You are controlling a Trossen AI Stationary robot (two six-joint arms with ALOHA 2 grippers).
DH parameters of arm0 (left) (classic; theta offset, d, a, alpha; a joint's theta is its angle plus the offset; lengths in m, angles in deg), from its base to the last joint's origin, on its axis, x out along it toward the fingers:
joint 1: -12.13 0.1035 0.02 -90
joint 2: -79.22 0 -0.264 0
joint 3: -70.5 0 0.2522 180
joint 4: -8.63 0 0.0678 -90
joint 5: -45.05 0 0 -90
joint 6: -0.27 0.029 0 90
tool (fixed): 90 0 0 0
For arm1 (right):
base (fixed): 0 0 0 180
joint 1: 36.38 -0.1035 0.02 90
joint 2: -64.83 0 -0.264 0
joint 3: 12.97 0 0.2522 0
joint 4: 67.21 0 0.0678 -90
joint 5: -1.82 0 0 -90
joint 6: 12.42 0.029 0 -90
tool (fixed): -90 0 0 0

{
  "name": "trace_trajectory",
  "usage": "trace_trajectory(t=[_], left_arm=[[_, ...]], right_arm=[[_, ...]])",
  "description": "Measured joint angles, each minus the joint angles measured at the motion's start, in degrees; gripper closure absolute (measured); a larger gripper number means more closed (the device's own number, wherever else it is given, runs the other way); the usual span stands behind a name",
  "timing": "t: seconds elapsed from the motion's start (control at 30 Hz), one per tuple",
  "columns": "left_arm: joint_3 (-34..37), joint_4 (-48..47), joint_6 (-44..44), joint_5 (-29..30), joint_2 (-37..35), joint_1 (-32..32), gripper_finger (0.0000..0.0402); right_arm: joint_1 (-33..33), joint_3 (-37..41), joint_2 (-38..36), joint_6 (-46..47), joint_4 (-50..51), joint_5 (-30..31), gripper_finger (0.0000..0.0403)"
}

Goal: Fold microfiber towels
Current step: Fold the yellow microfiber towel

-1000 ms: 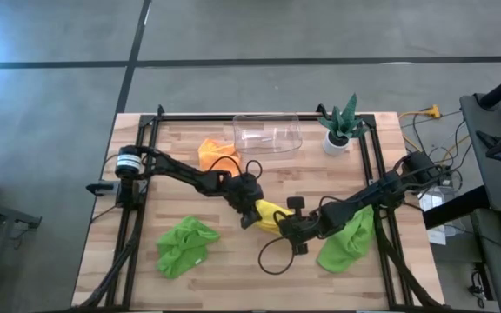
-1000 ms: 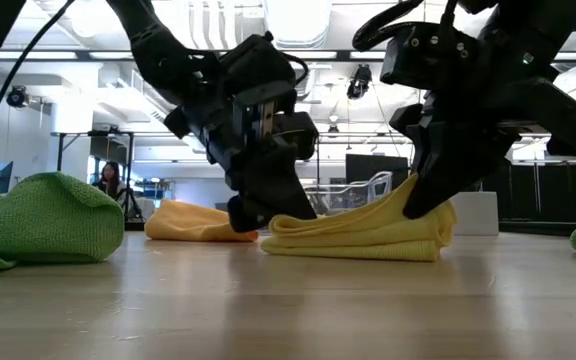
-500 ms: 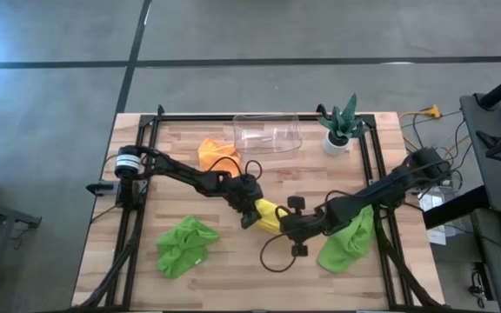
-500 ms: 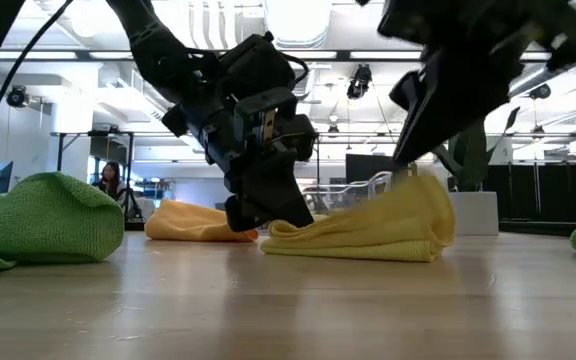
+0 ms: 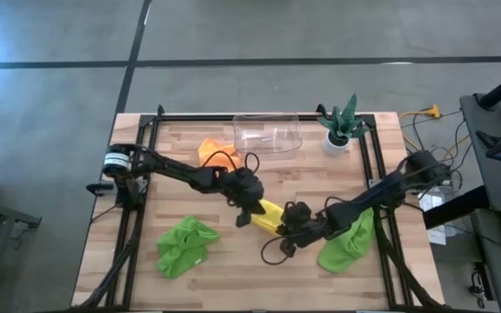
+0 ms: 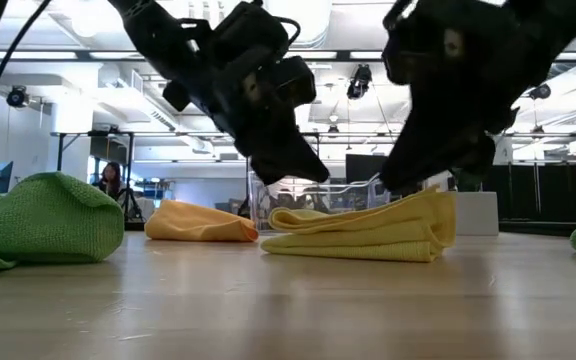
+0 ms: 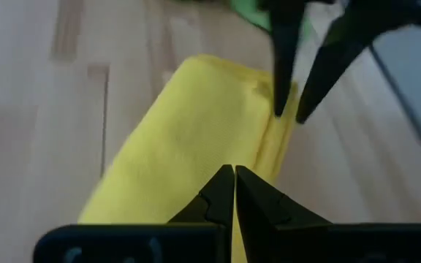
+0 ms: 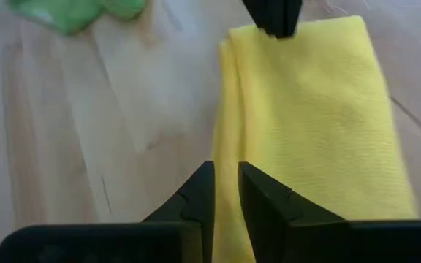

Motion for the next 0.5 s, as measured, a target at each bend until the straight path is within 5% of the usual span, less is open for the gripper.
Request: trace_trajectory(t=[0.2, 0.5], left_arm=[[0.3, 2.6, 20.0, 1.1, 0.3, 0.7, 0.0402], [0.5, 3.0, 22.9, -1.1, 5.7, 1.2, 0.0402]], right_arm=[[0.0, 0.4, 3.6, 3.5, -2.1, 6.5, 0.0292], [0.3, 0.3, 3.9, 2.3, -0.9, 9.8, 0.0230]])
